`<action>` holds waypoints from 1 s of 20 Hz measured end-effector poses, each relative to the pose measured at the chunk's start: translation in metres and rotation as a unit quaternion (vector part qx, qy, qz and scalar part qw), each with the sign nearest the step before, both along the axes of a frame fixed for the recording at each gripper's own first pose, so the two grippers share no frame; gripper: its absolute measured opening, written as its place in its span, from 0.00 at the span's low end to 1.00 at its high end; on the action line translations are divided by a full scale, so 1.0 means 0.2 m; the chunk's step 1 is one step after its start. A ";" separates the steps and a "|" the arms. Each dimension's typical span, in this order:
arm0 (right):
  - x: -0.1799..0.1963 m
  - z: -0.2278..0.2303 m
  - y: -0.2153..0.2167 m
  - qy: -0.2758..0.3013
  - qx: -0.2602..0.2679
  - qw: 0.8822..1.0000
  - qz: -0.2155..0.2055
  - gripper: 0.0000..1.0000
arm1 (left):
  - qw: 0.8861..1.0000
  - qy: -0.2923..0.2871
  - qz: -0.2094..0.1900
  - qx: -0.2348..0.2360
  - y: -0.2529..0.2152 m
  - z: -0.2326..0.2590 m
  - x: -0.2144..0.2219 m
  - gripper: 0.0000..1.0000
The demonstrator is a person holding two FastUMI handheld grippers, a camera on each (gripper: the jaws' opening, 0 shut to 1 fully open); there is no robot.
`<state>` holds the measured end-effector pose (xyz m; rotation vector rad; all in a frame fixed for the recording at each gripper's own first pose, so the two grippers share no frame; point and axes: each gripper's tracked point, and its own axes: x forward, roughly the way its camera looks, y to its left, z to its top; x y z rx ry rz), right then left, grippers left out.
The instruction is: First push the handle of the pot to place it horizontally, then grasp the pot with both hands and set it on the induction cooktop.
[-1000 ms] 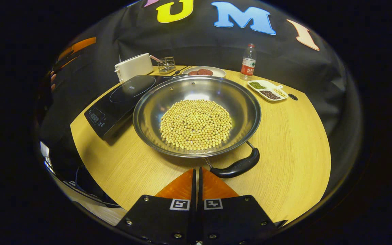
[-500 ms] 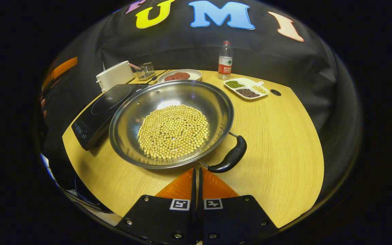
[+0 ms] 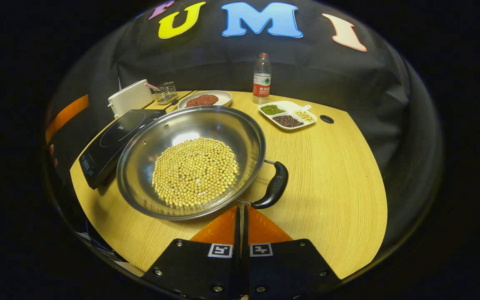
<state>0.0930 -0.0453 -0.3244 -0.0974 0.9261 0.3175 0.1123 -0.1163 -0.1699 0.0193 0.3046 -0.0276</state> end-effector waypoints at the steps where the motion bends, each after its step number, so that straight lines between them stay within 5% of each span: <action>1: 0.03 0.00 -0.01 -0.004 0.001 1.000 -0.009 0.01 | 1.000 0.004 -0.003 -0.001 -0.02 -0.02 0.00 1.00; 8: 0.17 0.15 -0.11 -0.072 0.026 0.995 -0.072 0.06 | 0.999 0.036 -0.021 -0.011 -0.16 -0.17 0.07 0.97; 10: 0.20 0.22 -0.13 -0.097 0.036 0.991 -0.089 0.43 | 0.998 0.050 -0.026 -0.021 -0.20 -0.23 0.12 0.97; 11: 0.22 0.26 -0.15 -0.111 0.035 0.988 -0.098 0.80 | 0.998 0.058 -0.028 -0.025 -0.21 -0.27 0.14 0.97; 13: 0.24 0.30 -0.16 -0.133 0.032 0.984 -0.110 1.00 | 0.997 0.070 -0.032 -0.031 -0.22 -0.32 0.20 0.98; 20: 0.31 0.27 -0.12 -0.140 0.039 0.980 -0.137 1.00 | 0.989 0.132 -0.052 -0.047 -0.30 -0.58 0.34 0.98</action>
